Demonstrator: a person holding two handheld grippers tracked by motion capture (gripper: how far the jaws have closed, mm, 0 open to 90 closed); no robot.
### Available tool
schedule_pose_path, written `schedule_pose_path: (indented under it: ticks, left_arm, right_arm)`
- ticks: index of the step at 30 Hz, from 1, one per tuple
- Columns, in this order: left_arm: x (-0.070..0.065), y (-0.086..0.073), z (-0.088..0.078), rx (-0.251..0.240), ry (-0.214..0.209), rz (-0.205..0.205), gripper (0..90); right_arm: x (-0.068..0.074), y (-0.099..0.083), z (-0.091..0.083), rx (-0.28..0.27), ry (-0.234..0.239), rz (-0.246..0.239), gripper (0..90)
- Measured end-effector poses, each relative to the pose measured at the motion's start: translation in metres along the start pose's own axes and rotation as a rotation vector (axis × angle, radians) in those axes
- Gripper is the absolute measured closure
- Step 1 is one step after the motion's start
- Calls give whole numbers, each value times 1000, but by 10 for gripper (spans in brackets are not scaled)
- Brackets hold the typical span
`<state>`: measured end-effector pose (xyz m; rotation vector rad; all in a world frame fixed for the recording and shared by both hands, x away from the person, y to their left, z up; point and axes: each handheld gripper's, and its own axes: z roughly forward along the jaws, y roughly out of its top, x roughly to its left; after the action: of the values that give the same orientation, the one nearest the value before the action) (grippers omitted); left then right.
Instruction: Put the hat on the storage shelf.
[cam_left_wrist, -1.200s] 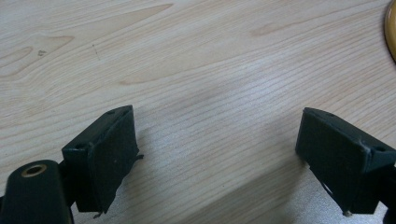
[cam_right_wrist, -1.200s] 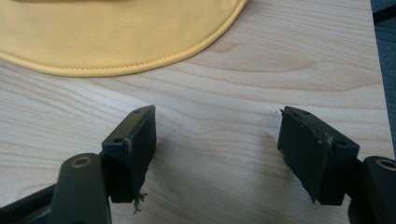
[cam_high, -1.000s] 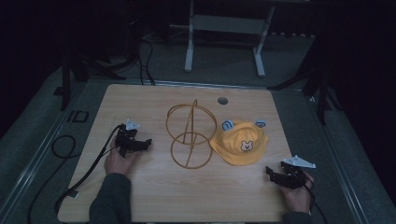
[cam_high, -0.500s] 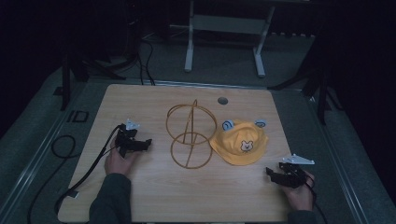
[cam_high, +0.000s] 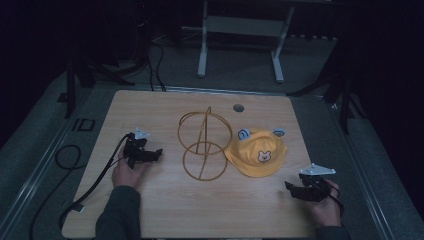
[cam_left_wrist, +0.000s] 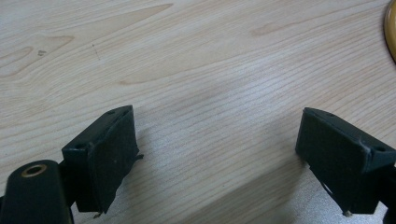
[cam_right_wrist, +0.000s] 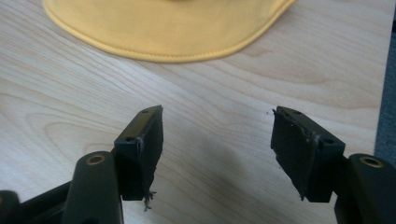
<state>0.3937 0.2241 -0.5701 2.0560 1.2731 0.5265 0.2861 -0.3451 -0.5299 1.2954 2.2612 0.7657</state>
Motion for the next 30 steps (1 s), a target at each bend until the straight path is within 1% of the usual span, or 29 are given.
schedule_pose_path:
  ticks: [2,7,13,14,19,24,27,28,30]
  left_arm:
    - [0,0,0,0,0,0,124]
    - [0,0,0,0,0,0,124]
    - [0,0,0,0,0,0,125]
    - [0,0,0,-2,0,-2,124]
    - [0,0,0,-2,0,-2,124]
    - [0,0,0,0,0,-2,125]
    - [0,0,0,0,-1,-2,125]
    - [0,0,0,0,-1,-2,125]
    - [0,0,0,0,0,-2,124]
  right_arm:
    - [2,5,-6,1,6,-24,342]
    - [4,13,-15,-5,19,-54,342]
    - [3,20,-20,-3,38,-70,342]
    - [2,25,-22,-3,42,-84,341]
    - [1,32,-25,1,56,-105,337]
    - [3,40,-25,22,72,-138,333]
    - [4,45,-26,31,90,-149,329]
    - [4,47,-27,37,102,-156,336]
    - [6,50,-28,41,110,-173,338]
